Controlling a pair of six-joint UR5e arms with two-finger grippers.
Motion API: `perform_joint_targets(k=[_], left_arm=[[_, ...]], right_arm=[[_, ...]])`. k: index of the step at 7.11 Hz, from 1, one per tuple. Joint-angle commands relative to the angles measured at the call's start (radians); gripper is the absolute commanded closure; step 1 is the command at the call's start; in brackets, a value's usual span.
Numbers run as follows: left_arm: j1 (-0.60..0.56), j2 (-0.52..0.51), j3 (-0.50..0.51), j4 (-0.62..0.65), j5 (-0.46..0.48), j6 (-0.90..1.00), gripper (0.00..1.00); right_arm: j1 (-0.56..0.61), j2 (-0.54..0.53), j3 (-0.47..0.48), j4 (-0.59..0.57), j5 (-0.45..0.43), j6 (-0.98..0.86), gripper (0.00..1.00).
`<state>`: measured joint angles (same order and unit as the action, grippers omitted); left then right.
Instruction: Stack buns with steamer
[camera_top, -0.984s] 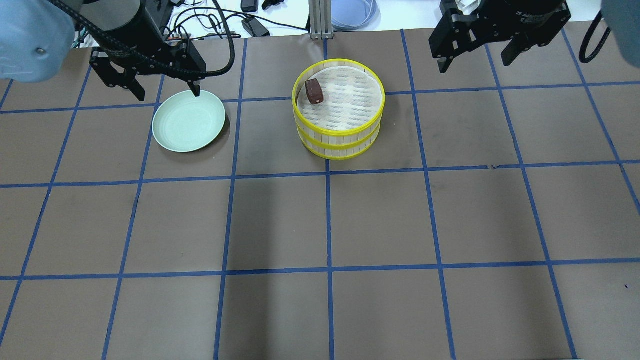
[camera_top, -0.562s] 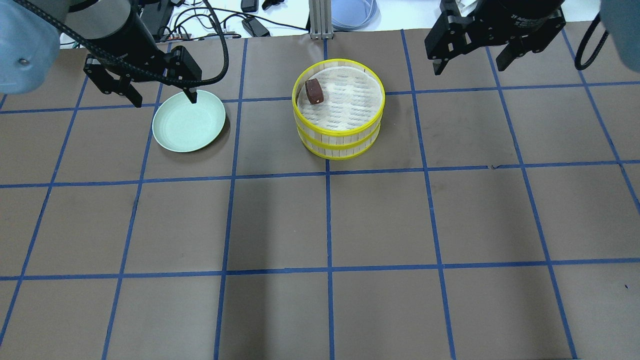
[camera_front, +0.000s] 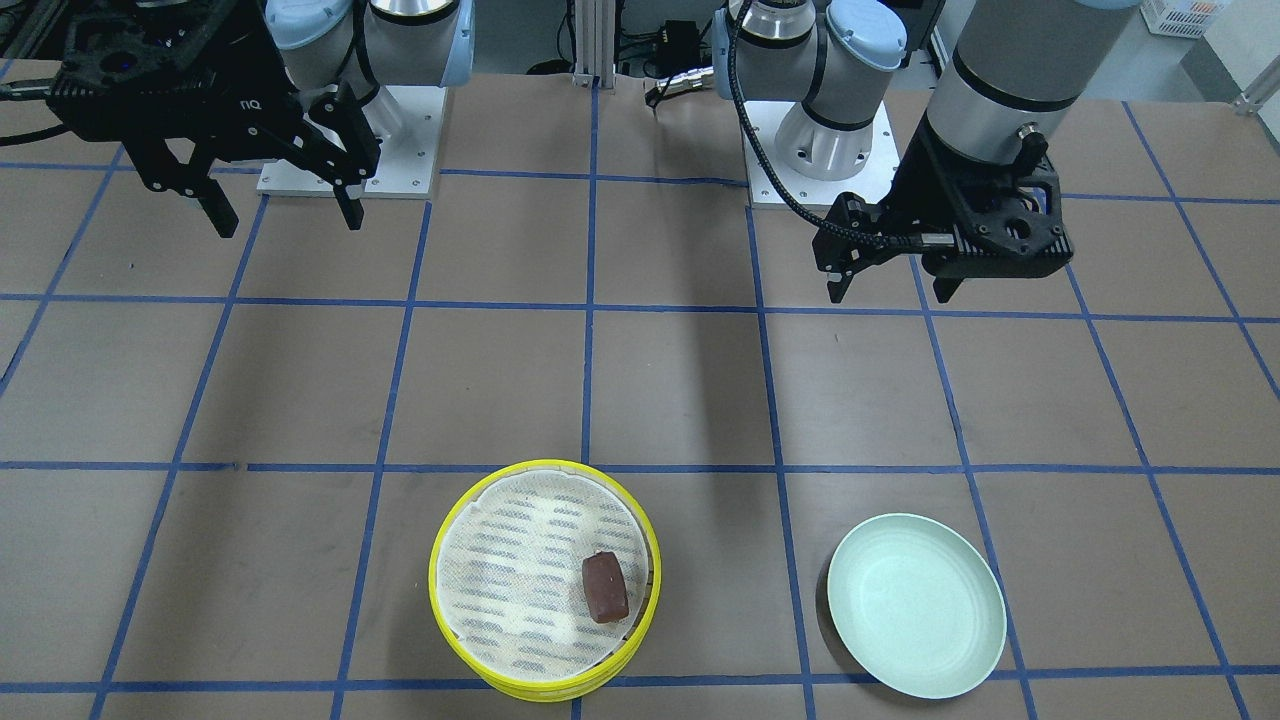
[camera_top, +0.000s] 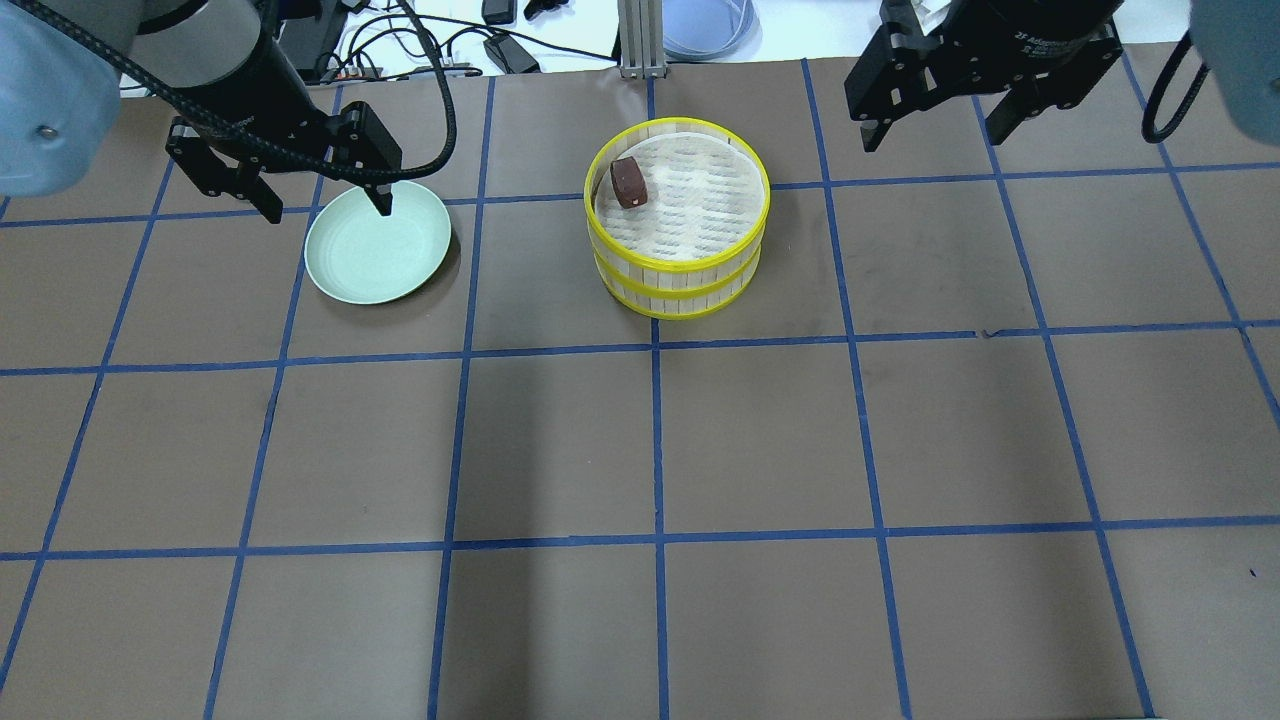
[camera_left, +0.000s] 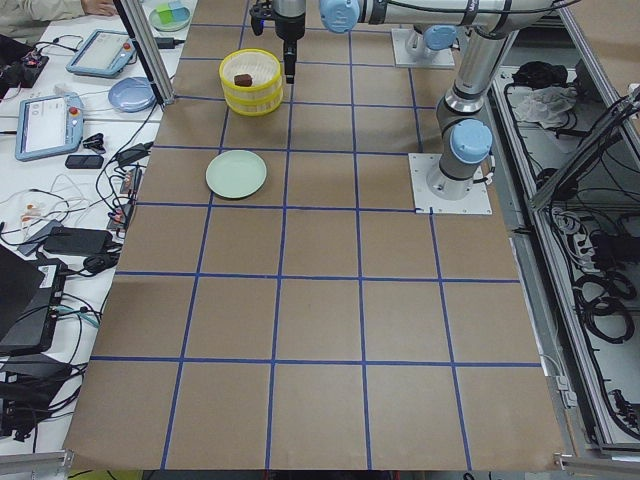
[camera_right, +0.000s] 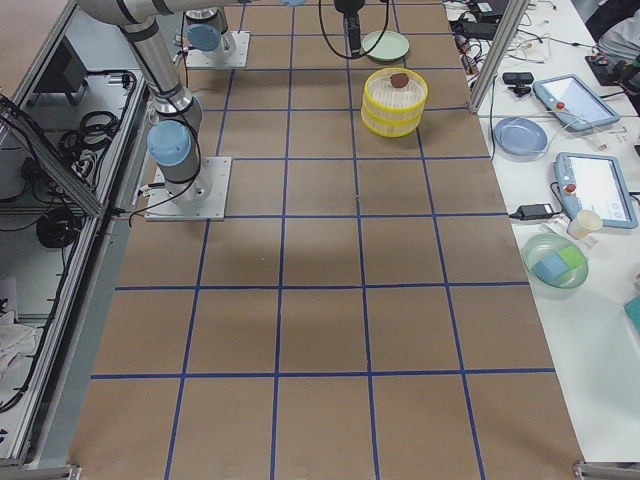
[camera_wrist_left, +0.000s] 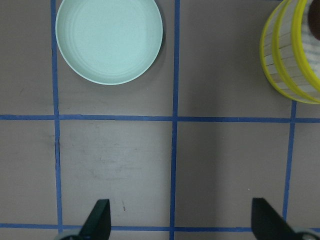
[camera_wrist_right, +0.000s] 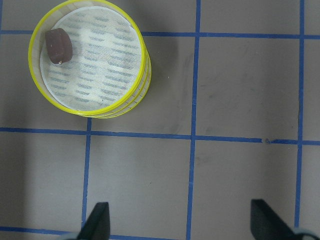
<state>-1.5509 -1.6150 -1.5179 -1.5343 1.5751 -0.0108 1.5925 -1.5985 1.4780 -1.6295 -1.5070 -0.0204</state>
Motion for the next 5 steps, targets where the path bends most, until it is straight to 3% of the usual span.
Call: perform_joint_targets(k=[1,5], left_arm=[[0.000,0.001,-0.001,-0.001,0.000,0.000,0.00],[0.002,0.000,-0.002,0.000,0.002,0.009,0.00]], right_arm=[[0.000,0.000,0.001,0.000,-0.004,-0.003,0.00],[0.000,-0.001,0.001,0.000,0.002,-0.003,0.00]])
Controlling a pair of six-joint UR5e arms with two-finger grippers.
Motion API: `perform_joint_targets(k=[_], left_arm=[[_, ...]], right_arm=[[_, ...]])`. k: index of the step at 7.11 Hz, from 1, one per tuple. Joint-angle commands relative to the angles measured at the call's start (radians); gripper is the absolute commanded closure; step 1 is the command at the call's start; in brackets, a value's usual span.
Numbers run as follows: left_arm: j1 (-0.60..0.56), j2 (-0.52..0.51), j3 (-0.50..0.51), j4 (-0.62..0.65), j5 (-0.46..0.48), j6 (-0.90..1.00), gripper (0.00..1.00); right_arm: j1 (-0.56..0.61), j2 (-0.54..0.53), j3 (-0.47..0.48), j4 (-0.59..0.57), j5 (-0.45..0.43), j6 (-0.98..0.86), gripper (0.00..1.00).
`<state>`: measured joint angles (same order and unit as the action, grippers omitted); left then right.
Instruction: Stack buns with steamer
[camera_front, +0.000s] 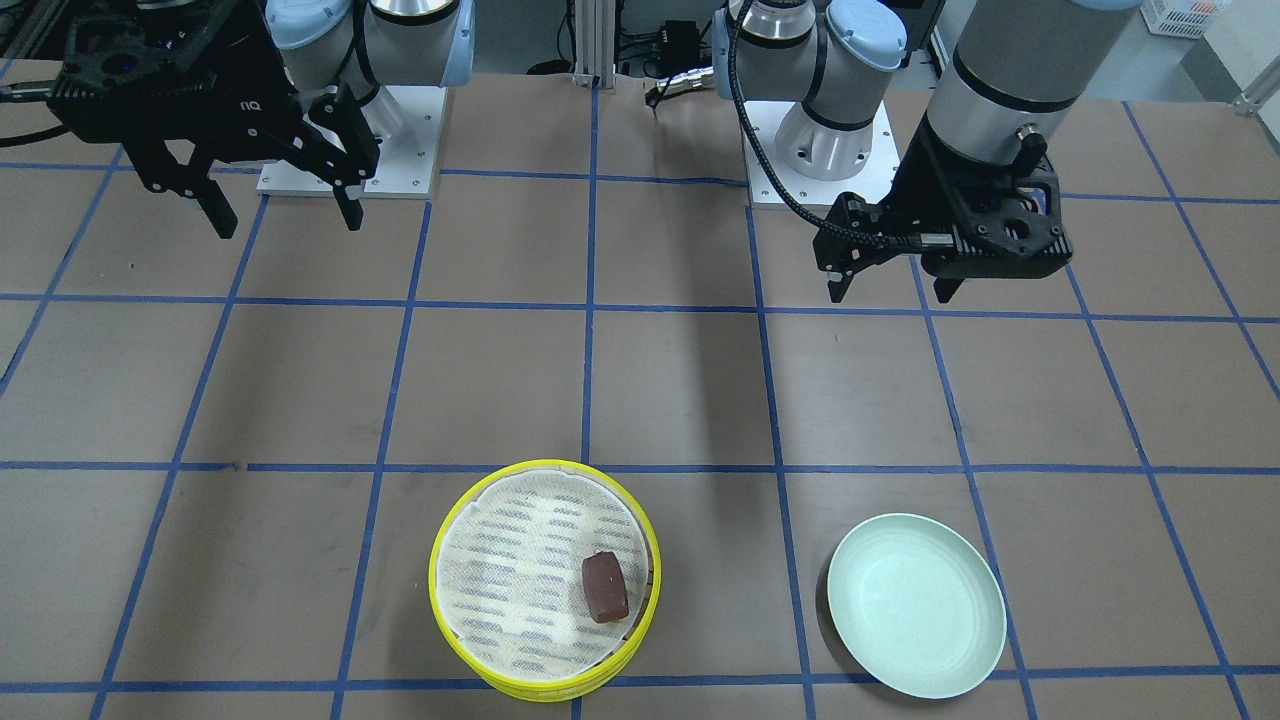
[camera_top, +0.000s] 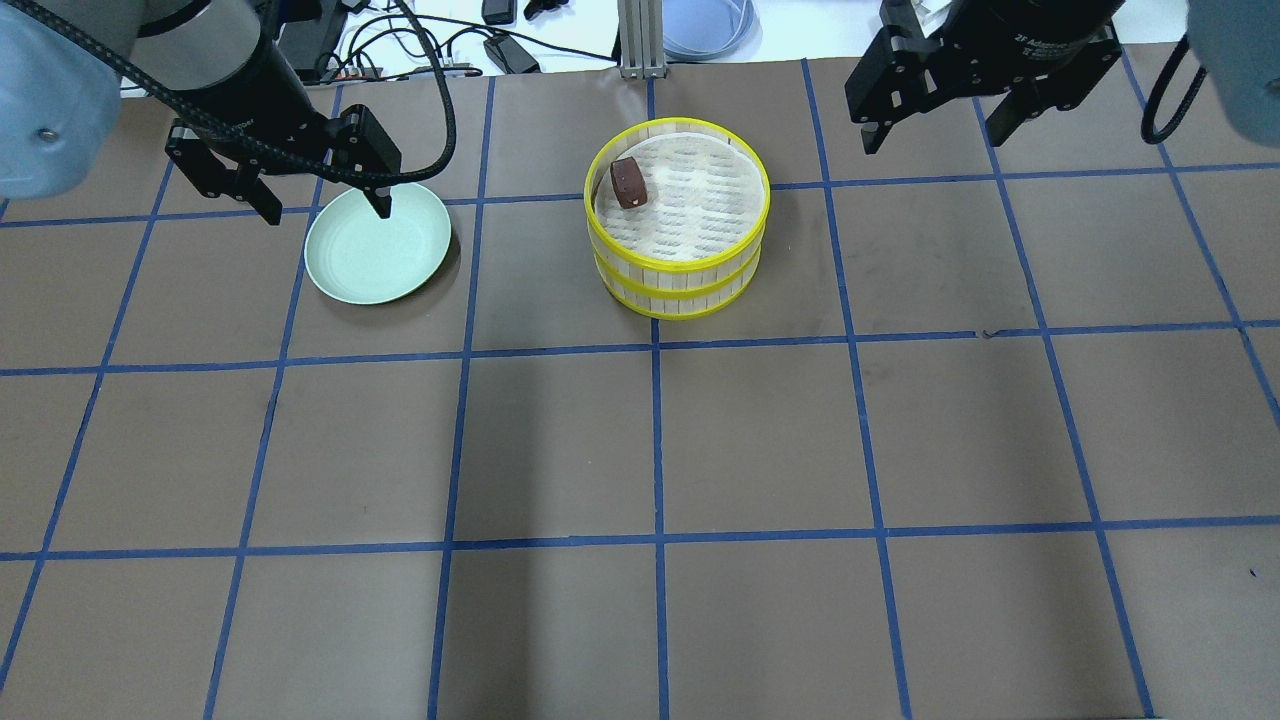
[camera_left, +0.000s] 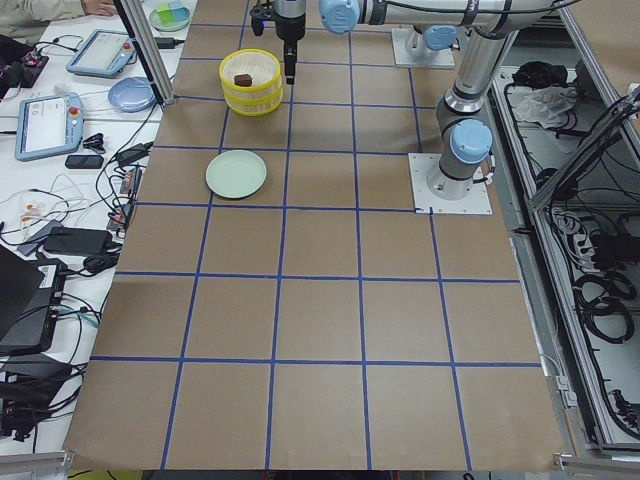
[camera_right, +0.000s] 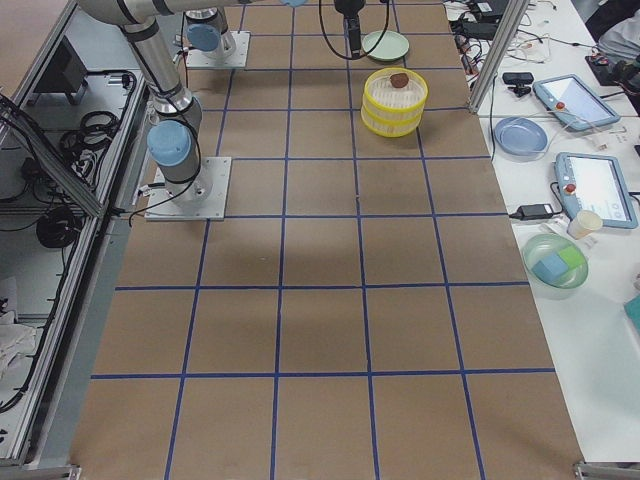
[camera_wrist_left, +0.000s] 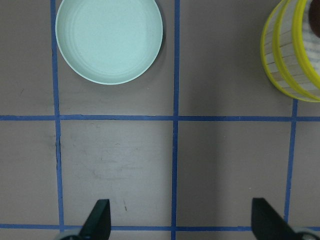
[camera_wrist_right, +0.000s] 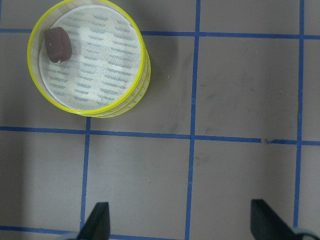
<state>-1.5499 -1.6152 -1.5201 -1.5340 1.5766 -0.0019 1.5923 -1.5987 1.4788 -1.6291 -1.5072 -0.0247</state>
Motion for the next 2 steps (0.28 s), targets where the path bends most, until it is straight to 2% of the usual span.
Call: perform_joint_targets(k=[1,2], left_arm=[[0.001,0.000,0.000,-0.001,0.003,0.000,0.00],[0.002,0.000,0.000,-0.001,0.003,0.000,0.00]], right_arm=[[0.000,0.000,0.000,-0.002,0.002,0.002,0.00],[0.000,-0.004,0.000,0.001,0.001,0.005,0.00]])
